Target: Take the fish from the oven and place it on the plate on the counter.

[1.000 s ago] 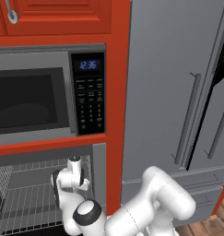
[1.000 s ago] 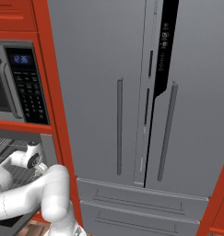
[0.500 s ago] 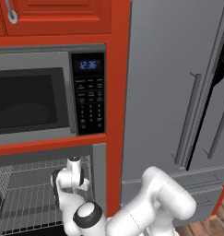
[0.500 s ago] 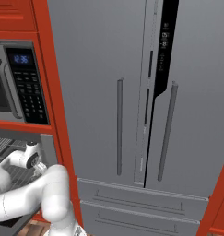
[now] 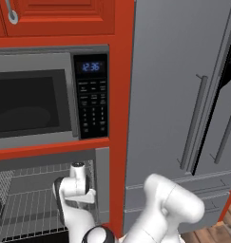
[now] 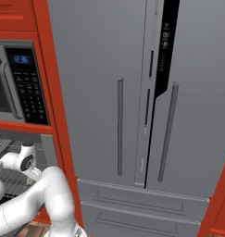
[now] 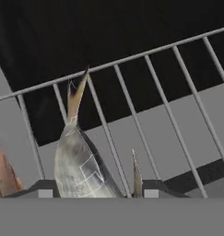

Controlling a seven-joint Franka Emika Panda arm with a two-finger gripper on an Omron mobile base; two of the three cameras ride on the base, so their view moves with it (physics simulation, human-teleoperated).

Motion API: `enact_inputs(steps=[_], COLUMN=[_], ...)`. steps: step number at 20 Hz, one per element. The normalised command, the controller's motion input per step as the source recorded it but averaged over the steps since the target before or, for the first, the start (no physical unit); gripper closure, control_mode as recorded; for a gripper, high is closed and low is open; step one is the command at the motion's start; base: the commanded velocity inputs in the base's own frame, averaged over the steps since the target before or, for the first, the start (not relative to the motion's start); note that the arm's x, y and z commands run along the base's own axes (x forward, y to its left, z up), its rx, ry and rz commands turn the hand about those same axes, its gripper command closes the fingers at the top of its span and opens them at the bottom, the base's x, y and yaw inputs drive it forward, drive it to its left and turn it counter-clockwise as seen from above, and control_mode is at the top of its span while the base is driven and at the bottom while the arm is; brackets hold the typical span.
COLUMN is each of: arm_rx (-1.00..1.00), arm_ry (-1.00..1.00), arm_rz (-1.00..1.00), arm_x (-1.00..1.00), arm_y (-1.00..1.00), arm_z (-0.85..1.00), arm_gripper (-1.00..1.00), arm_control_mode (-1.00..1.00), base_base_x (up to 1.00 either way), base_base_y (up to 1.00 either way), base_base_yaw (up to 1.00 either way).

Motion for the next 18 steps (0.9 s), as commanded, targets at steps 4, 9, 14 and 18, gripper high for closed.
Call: enact_inputs(steps=[4, 9, 14, 18], arm_rx=[0.01, 0.00, 0.00, 0.00], arm_ry=[-0.13, -0.16, -0.20, -0.19], arm_rz=[0.18, 0.20, 0.18, 0.19], arm_x=[-0.90, -0.71, -0.45, -0.23], arm_y=[0.00, 0.00, 0.00, -0.08], arm_z=[0.93, 1.00, 1.00, 1.00], arm_gripper=[1.00, 1.00, 1.00, 1.00], arm_control_mode=[-1.00, -1.00, -1.00, -1.00], base_base_x=[0.00, 0.00, 0.00, 0.00], base_base_y=[0.00, 0.00, 0.00, 0.00], base_base_yaw=[0.00, 0.00, 0.00, 0.00])
